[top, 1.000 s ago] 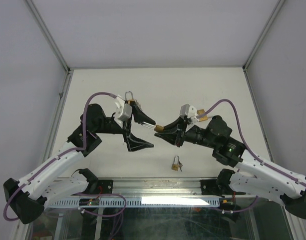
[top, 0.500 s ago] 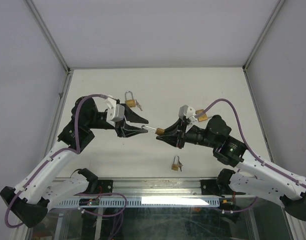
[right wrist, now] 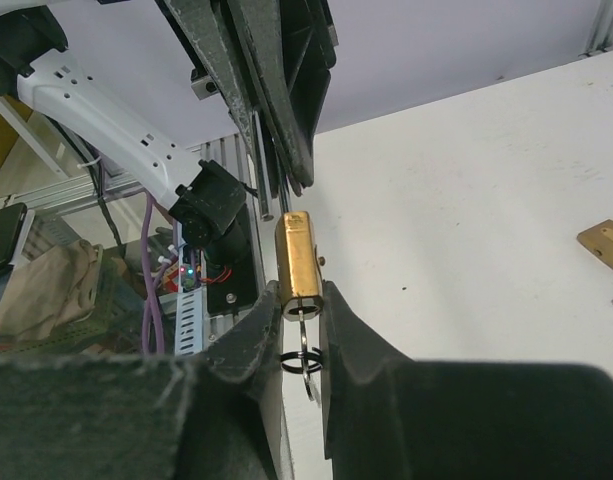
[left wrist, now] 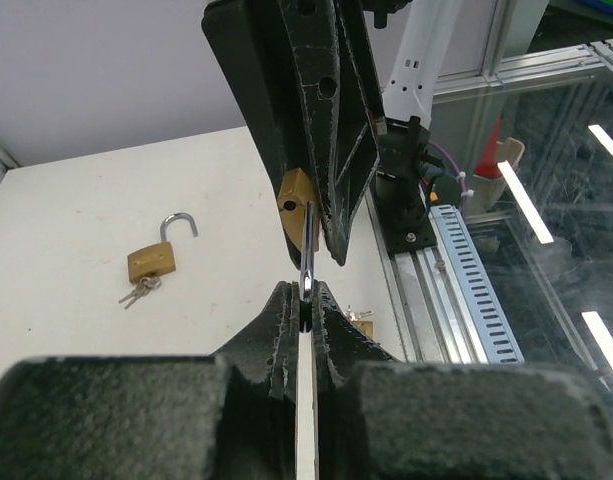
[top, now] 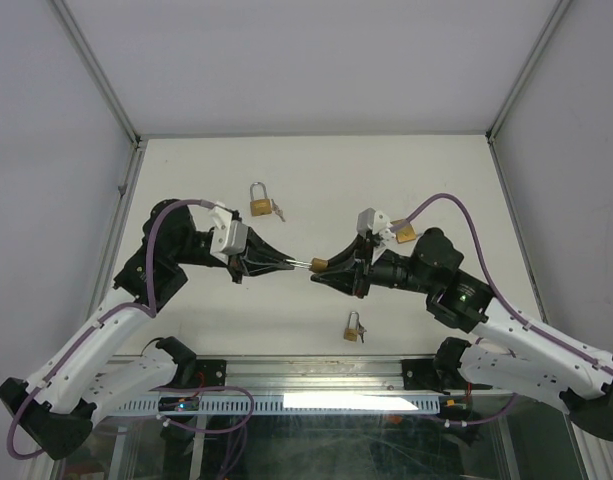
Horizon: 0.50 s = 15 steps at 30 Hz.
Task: Unlock with the key
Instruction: Unlock the lock.
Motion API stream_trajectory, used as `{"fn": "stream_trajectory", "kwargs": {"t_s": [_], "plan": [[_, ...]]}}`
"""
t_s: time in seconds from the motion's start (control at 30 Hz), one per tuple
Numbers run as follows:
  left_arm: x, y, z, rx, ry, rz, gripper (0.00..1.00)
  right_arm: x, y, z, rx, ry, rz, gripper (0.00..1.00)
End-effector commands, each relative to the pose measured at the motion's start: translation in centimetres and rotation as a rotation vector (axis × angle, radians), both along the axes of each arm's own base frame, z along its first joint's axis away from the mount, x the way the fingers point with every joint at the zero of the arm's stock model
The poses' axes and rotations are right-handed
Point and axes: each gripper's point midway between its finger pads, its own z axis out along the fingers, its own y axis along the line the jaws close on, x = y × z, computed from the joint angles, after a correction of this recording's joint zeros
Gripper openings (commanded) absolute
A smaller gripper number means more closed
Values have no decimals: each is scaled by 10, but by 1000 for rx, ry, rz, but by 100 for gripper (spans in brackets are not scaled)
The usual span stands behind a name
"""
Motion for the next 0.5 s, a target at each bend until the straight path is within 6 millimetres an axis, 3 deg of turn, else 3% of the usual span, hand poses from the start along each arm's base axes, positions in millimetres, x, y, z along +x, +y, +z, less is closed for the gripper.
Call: {"fn": "stream_trajectory", "kwargs": {"t_s": [0.0,0.17,0.37,0.47], "plan": [[-9,2,11,-48,-85,-21,0,0,4,28,90,-9,9,0],[4,7,6,-38,-324,60,0,16,12,15,73,237,-24,0],[19,23,-5,56,-881,82,0,38,3,-2,132,527,-16,0],[18,28,-11,87,-1125,54,0,35,3,-7,150,664,77,0]]}}
